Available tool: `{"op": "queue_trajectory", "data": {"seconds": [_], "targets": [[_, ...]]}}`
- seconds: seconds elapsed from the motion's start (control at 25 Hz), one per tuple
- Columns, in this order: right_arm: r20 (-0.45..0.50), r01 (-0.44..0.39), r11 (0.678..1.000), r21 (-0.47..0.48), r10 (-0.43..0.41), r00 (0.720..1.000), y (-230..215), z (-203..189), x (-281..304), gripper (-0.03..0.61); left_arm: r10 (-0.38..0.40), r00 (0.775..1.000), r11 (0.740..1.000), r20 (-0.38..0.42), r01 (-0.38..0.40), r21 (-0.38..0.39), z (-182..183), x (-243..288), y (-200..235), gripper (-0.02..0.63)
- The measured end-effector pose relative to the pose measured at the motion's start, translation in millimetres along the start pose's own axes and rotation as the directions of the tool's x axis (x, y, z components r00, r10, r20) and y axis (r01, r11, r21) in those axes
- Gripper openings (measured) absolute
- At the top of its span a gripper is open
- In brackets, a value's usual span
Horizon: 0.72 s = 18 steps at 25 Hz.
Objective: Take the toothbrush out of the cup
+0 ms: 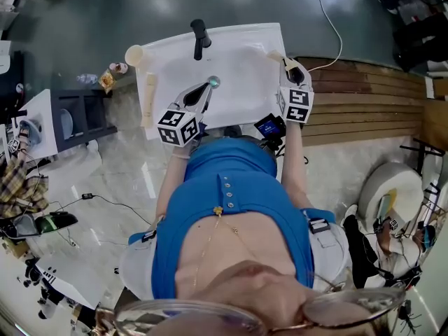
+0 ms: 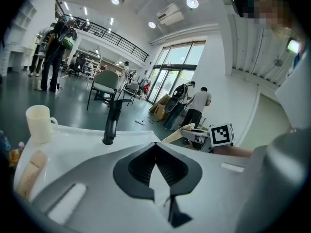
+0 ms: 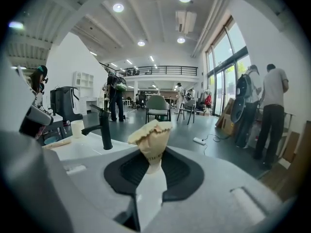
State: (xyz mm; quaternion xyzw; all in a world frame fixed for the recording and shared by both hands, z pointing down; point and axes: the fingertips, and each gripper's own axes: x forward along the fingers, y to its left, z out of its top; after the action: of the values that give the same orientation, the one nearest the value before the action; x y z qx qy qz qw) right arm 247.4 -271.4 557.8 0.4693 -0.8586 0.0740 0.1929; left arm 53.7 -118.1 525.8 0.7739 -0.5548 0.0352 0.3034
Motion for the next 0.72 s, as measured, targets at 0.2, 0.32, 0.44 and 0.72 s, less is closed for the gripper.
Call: {"op": "queue_trajectory", "data": {"seconds": [0.2, 0.32, 0.44, 0.72], "targets": [[-0.018, 0.014, 1.000, 0.010, -0.014, 1.000, -0.6, -13.4, 7.9, 0.074, 0.003, 1.000, 1.000, -0.014, -0.003, 0.004, -2.4, -1.2, 3.9, 0.002], [-0.026, 0.027, 0.999, 0.017, -0.026, 0.999, -3.7, -22.2, 11.5, 0.074, -0.003, 1.000, 1.000, -0.027, 0.003, 0.007, -3.5, 1.5, 4.3, 0.002], [-0.031, 0.040, 0.999, 0.034, -0.039, 0.999, -7.0, -29.0, 10.2, 0.074, -0.018, 0.999, 1.000, -0.042, 0.019, 0.010, -5.7, 3.4, 0.9, 0.002], [-0.060, 0.063, 0.997, 0.050, -0.060, 0.996, -7.3, -41.7, 3.4, 0.075, -0.059, 0.995, 0.998, -0.076, 0.061, 0.021, -11.6, 7.8, -2.5, 0.002]]}}
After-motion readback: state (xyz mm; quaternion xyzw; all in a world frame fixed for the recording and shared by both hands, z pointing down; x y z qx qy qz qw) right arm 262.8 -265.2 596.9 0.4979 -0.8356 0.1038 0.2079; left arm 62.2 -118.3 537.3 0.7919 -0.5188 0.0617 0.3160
